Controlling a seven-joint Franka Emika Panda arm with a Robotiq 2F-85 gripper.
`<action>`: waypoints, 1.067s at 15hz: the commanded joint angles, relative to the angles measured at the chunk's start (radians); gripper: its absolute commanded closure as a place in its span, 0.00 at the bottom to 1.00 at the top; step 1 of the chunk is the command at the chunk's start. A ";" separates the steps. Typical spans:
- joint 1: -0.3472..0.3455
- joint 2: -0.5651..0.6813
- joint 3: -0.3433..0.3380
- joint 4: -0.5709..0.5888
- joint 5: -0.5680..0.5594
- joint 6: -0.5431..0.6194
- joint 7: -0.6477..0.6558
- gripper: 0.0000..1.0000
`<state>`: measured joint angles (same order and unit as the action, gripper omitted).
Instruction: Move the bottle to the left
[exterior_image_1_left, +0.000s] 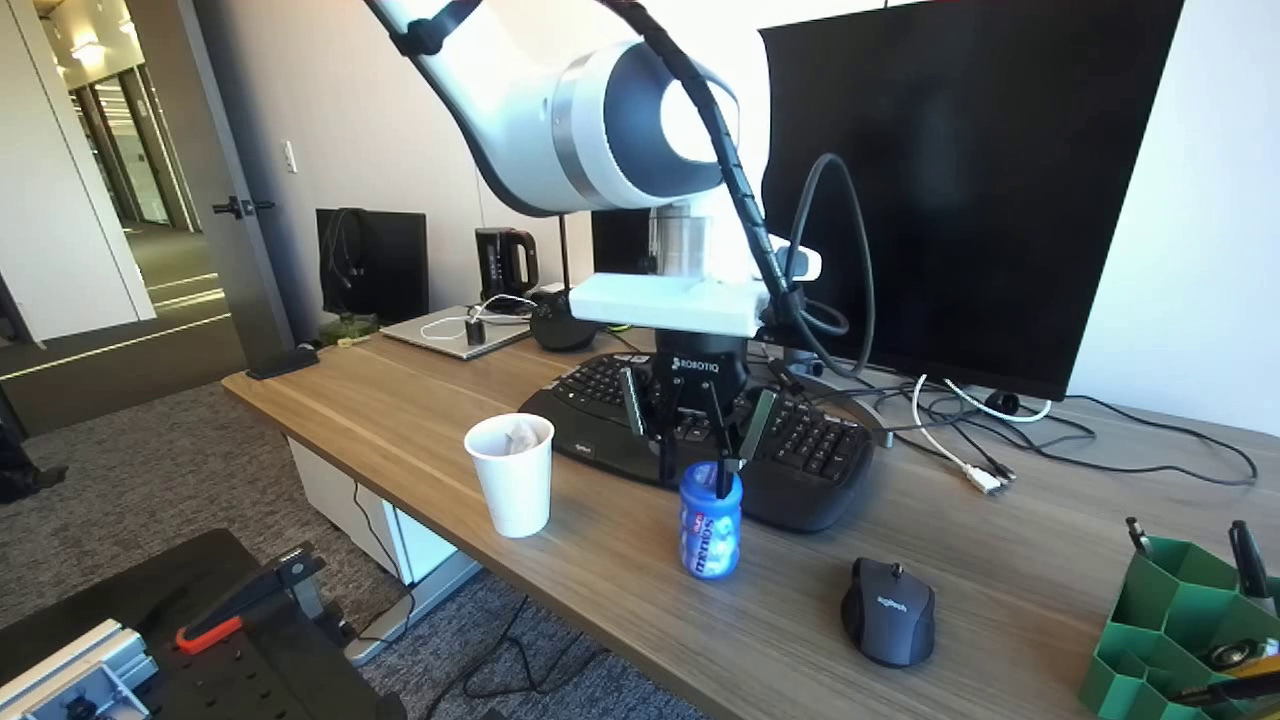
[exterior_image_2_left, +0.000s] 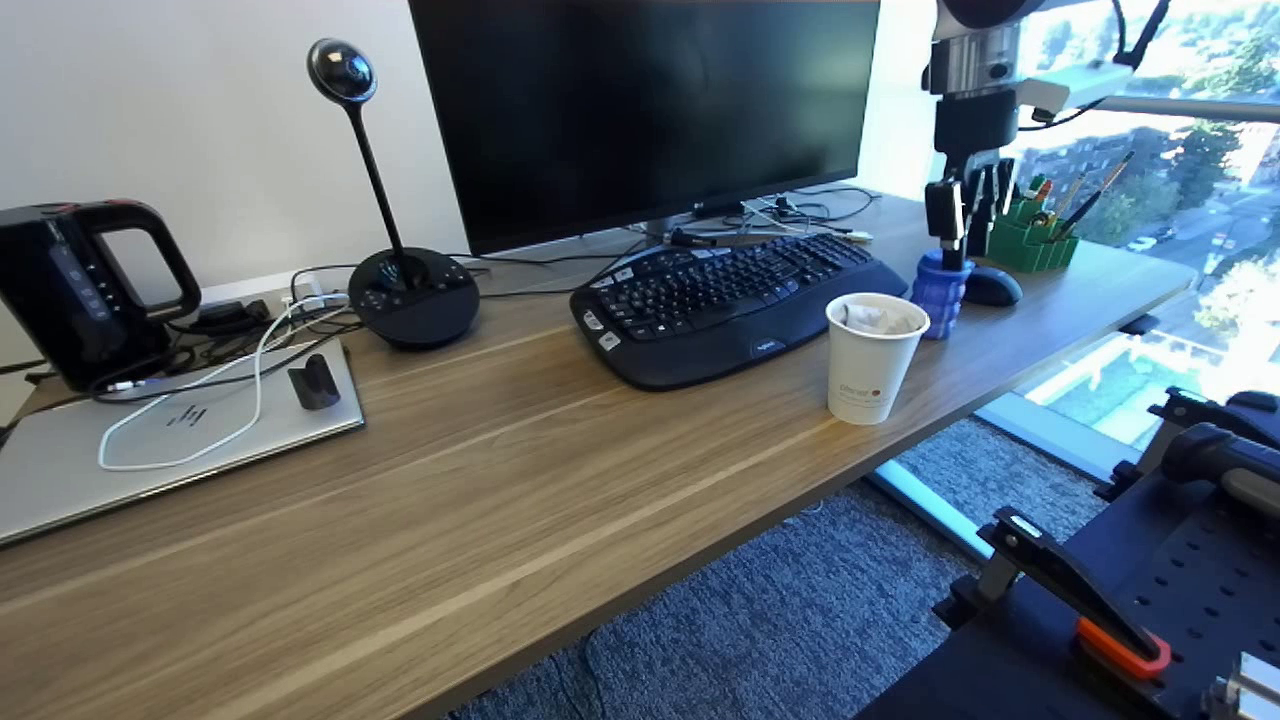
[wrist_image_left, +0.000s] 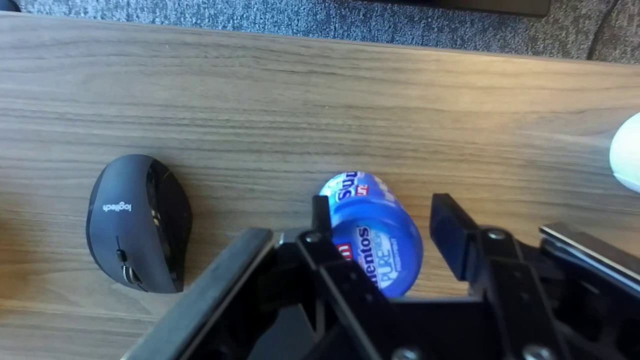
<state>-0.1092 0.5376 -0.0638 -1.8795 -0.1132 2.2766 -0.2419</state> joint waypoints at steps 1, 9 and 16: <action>0.002 -0.040 0.012 -0.017 -0.001 -0.019 0.005 0.70; 0.006 -0.067 0.016 -0.035 0.001 -0.008 0.005 0.01; 0.032 -0.090 -0.006 -0.078 -0.007 0.011 0.142 0.00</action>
<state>-0.0988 0.4870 -0.0554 -1.9098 -0.1132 2.2764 -0.1837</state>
